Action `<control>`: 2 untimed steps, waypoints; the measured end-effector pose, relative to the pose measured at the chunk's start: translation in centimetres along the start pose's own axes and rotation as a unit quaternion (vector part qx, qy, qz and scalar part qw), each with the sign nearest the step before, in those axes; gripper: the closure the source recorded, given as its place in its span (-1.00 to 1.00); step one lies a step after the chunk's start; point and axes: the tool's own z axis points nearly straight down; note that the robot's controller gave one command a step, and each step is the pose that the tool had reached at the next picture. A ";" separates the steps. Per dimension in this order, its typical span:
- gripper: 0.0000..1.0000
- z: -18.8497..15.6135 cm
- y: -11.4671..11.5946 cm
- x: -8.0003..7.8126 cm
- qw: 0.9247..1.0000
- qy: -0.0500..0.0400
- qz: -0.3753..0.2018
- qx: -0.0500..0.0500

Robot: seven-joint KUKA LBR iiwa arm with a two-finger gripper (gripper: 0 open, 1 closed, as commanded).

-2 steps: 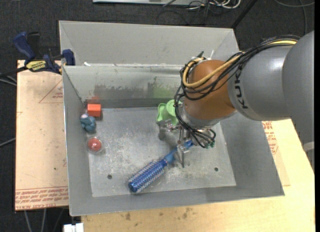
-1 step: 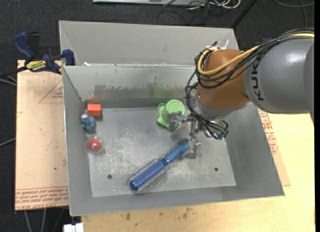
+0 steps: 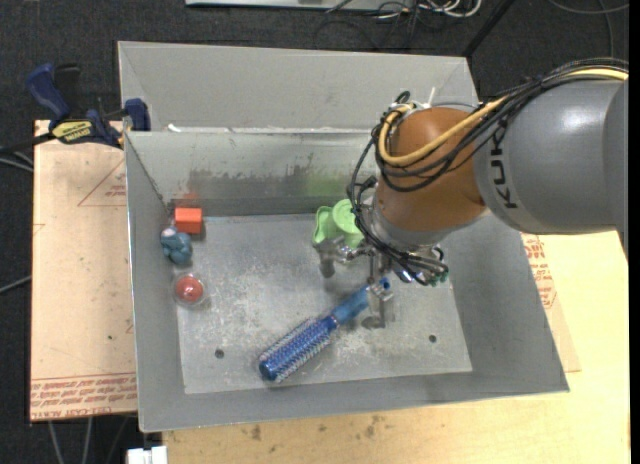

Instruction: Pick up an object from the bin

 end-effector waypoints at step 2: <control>-1.00 3.4 2.2 0.2 0.972 0.000 -0.234 -0.001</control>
Offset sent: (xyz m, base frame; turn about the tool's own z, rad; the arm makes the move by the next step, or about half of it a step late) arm -0.0130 0.0153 -0.0334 -0.4771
